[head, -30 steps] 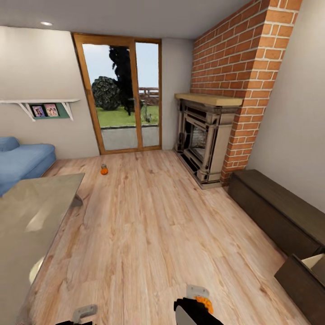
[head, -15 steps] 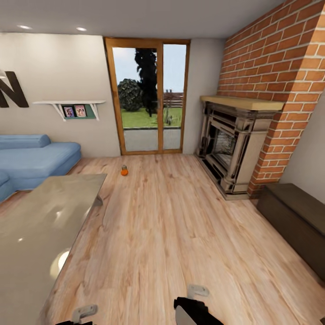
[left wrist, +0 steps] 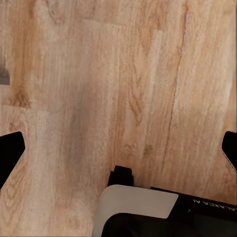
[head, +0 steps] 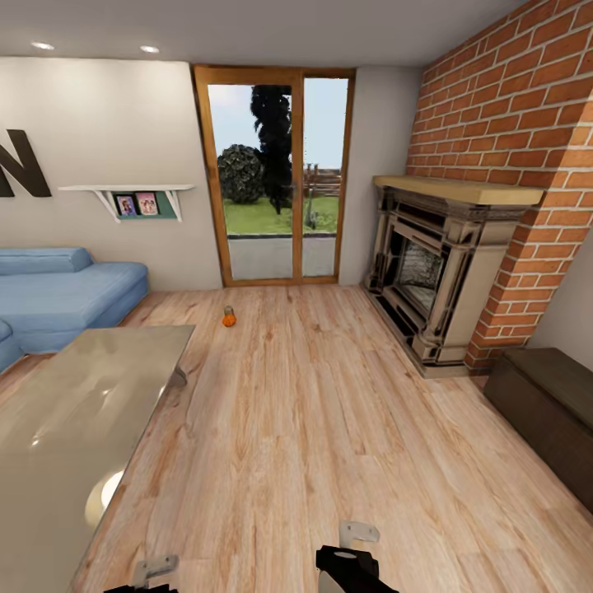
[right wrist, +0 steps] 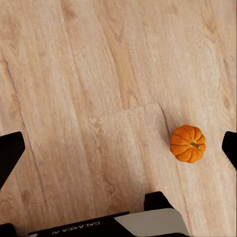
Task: Place each of the two pumpkins and all three candles from the living room inside a cabinet in the living room (use any cabinet), then make sure every cabinet is closed, and position the cauldron so it is next to a table in the living room.
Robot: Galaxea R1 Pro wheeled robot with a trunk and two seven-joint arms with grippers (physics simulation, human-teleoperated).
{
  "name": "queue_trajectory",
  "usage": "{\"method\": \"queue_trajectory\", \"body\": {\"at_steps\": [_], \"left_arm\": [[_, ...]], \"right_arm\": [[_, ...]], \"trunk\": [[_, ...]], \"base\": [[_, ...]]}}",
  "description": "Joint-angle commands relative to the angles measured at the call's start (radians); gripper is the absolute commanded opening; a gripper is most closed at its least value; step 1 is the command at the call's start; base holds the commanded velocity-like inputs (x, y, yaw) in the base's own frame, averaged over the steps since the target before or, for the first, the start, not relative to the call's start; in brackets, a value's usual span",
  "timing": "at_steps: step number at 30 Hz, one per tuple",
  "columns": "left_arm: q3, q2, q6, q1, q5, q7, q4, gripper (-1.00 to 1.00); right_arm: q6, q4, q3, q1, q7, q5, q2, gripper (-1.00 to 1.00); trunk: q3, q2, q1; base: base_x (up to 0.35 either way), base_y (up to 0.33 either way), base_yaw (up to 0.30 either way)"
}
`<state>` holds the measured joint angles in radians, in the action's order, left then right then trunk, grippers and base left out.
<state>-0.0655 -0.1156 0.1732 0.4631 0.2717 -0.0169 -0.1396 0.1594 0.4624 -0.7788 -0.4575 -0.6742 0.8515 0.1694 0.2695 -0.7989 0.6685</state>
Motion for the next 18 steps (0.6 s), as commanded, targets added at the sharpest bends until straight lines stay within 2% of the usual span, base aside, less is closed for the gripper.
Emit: {"method": "queue_trajectory", "body": {"at_steps": [1, 10, 18], "left_arm": [[0.000, 0.000, -0.001, 0.000, 0.000, 0.000, 0.000, 1.00], [0.001, -0.001, -0.003, 0.000, 0.000, 0.000, 0.000, 1.00], [0.000, -0.001, -0.004, 0.000, 0.000, 0.000, 0.000, 1.00]], "right_arm": [[-0.001, -0.001, -0.004, 0.000, 0.000, 0.000, -0.001, 1.00], [-0.002, -0.040, -0.011, 0.000, 0.000, 0.000, -0.002, 1.00], [-0.021, -0.044, -0.011, 0.000, 0.000, 0.001, -0.001, 1.00]], "trunk": [[0.000, 0.000, 0.000], [0.000, 0.000, 0.000], [0.000, 0.000, 0.000]], "base": [[0.330, 0.103, 0.000], [0.329, 0.141, 0.000], [0.261, 0.216, 0.000]]}}
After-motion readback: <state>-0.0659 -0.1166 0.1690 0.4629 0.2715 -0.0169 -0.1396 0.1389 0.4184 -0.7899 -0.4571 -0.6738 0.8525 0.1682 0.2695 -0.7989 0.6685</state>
